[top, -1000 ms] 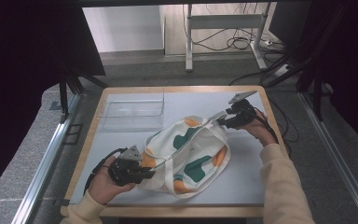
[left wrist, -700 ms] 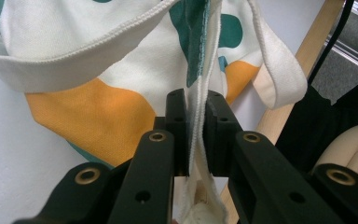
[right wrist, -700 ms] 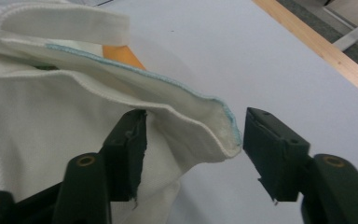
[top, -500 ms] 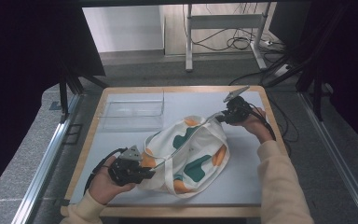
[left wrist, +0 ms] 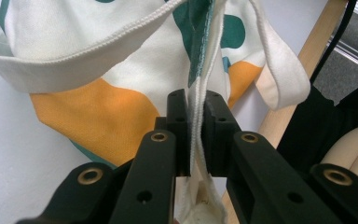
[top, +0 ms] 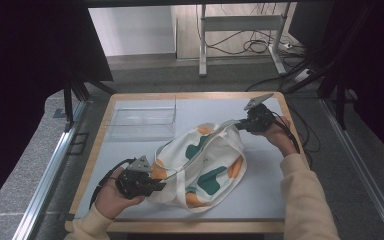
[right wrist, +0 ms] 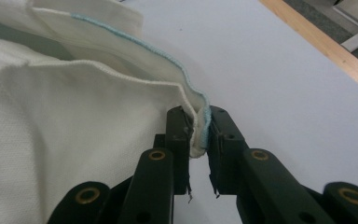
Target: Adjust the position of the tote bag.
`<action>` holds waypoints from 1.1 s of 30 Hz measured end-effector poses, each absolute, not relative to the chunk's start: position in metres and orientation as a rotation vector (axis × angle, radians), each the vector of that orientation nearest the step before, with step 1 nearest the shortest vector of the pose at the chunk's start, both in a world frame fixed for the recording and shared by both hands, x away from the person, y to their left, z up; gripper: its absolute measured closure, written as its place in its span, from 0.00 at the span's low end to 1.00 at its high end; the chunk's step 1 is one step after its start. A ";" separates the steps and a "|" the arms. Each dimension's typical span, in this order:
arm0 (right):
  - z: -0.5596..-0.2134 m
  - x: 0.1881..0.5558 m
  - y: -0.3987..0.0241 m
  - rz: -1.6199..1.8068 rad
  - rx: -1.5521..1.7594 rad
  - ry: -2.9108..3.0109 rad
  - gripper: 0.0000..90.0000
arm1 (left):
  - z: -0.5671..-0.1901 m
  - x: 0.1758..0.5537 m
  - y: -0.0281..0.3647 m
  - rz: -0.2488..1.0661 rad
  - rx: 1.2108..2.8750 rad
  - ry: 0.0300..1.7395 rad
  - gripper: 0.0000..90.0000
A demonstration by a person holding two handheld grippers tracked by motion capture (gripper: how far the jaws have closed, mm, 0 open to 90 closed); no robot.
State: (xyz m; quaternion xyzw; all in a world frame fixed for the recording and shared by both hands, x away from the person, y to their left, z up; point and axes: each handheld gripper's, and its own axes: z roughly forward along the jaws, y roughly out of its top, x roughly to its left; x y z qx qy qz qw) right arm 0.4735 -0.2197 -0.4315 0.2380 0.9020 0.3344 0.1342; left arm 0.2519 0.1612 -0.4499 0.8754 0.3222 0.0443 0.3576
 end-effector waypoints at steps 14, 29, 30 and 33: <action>-0.403 0.444 -0.233 0.998 0.680 2.522 0.88 | -0.446 0.259 0.172 0.167 2.262 0.858 0.93; -0.395 0.406 -0.273 1.045 0.693 2.468 0.89 | -0.436 0.284 0.188 0.247 2.229 0.900 0.94; -0.395 0.406 -0.273 1.045 0.693 2.468 0.89 | -0.436 0.287 0.188 0.249 2.228 0.899 0.94; -0.395 0.394 -0.281 1.044 0.717 2.451 0.89 | -0.433 0.299 0.188 0.249 2.223 0.896 0.94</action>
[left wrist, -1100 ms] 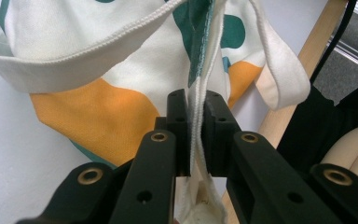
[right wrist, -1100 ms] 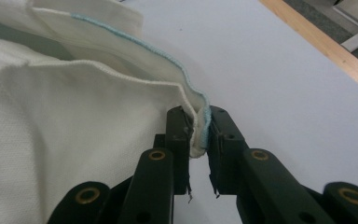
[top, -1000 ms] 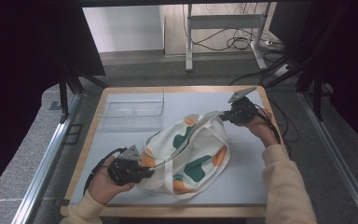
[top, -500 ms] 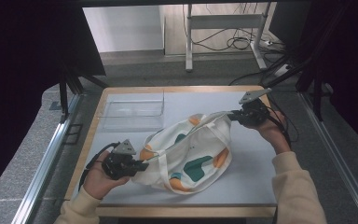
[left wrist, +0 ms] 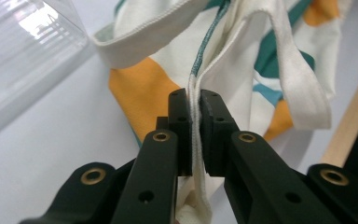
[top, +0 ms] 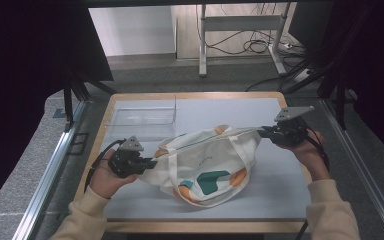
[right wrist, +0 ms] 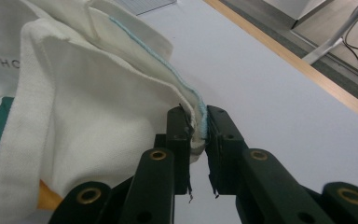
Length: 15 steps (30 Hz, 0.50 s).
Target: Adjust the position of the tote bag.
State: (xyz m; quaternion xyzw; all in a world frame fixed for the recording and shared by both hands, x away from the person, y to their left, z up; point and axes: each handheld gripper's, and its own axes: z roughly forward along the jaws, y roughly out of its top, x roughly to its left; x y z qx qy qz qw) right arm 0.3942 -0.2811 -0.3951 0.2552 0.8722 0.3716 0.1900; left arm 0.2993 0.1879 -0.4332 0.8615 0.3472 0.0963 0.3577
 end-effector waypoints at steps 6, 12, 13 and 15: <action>-0.398 0.372 -0.295 1.063 0.766 2.428 0.89 | -0.427 0.320 0.185 0.243 2.219 0.898 0.94; -0.409 0.350 -0.306 1.105 0.837 2.409 0.89 | -0.429 0.327 0.181 0.237 2.225 0.898 0.93; -0.409 0.350 -0.306 1.105 0.837 2.409 0.89 | -0.429 0.327 0.181 0.237 2.225 0.898 0.93; -0.421 0.349 -0.310 1.132 0.867 2.413 0.88 | -0.435 0.326 0.180 0.221 2.220 0.898 0.93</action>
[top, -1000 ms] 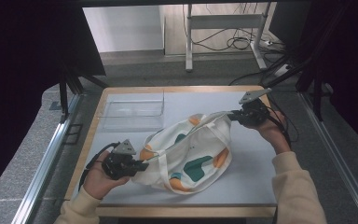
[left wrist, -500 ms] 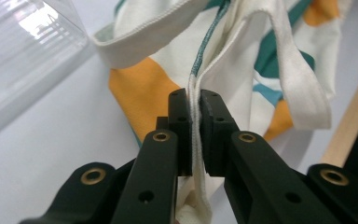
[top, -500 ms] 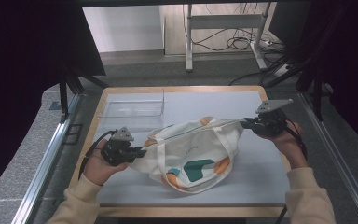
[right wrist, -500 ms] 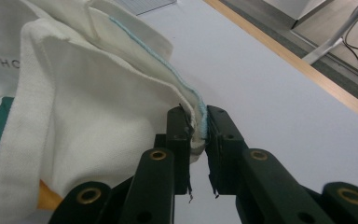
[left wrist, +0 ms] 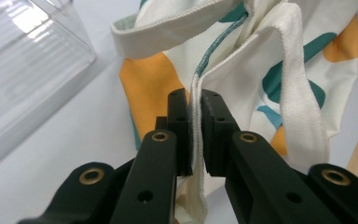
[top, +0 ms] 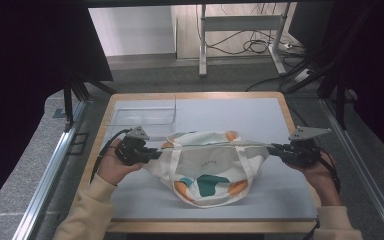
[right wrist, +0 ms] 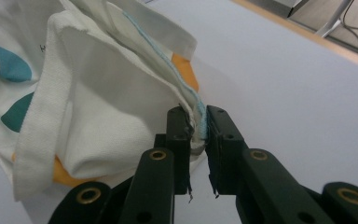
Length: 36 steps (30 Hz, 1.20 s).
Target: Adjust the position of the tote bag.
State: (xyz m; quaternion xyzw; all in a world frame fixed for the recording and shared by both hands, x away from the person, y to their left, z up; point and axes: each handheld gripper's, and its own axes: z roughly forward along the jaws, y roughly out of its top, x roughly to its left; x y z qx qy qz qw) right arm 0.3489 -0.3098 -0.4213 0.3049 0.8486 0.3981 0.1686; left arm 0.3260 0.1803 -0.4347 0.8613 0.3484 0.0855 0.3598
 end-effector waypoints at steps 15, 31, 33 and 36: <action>-0.431 0.351 -0.311 1.131 0.911 2.431 0.88 | -0.441 0.323 0.180 0.203 2.212 0.895 0.91; -0.436 0.350 -0.313 1.127 0.936 2.449 0.87 | -0.443 0.332 0.179 0.182 2.201 0.898 0.90; -0.436 0.350 -0.312 1.126 0.936 2.447 0.87 | -0.444 0.333 0.180 0.179 2.200 0.898 0.90; -0.435 0.350 -0.312 1.122 0.932 2.444 0.87 | -0.444 0.334 0.180 0.178 2.199 0.897 0.90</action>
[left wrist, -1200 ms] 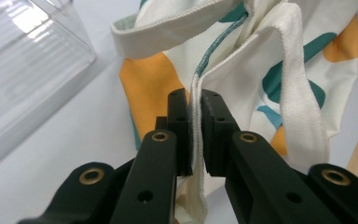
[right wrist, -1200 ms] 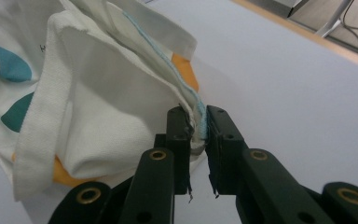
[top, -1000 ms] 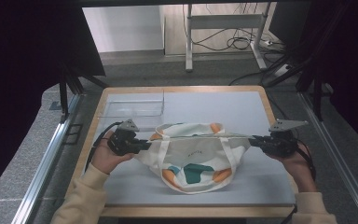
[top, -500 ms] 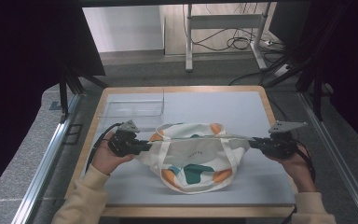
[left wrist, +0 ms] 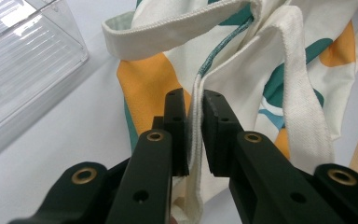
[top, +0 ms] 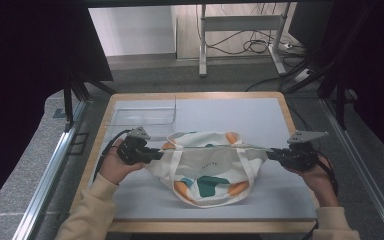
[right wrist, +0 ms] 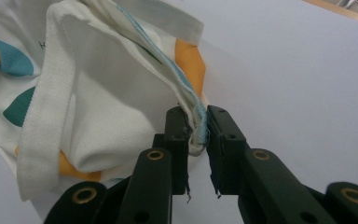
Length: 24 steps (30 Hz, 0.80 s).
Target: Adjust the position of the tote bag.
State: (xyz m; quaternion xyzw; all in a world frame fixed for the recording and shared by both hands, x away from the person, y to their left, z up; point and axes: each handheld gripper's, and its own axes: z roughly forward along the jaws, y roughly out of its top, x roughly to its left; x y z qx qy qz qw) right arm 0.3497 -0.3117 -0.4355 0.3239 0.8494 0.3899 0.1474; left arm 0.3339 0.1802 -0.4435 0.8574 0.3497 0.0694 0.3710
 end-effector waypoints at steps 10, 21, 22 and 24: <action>-0.432 0.346 -0.313 1.115 0.924 2.408 0.58 | -0.435 0.328 0.183 0.176 2.202 0.866 0.72; -0.410 0.336 -0.302 1.245 0.963 2.285 0.38 | -0.413 0.317 0.188 0.247 2.120 0.829 0.51; -0.408 0.335 -0.299 1.259 0.960 2.283 0.38 | -0.413 0.317 0.188 0.248 2.116 0.830 0.50; -0.403 0.334 -0.293 1.281 0.944 2.288 0.38 | -0.412 0.317 0.188 0.252 2.113 0.835 0.49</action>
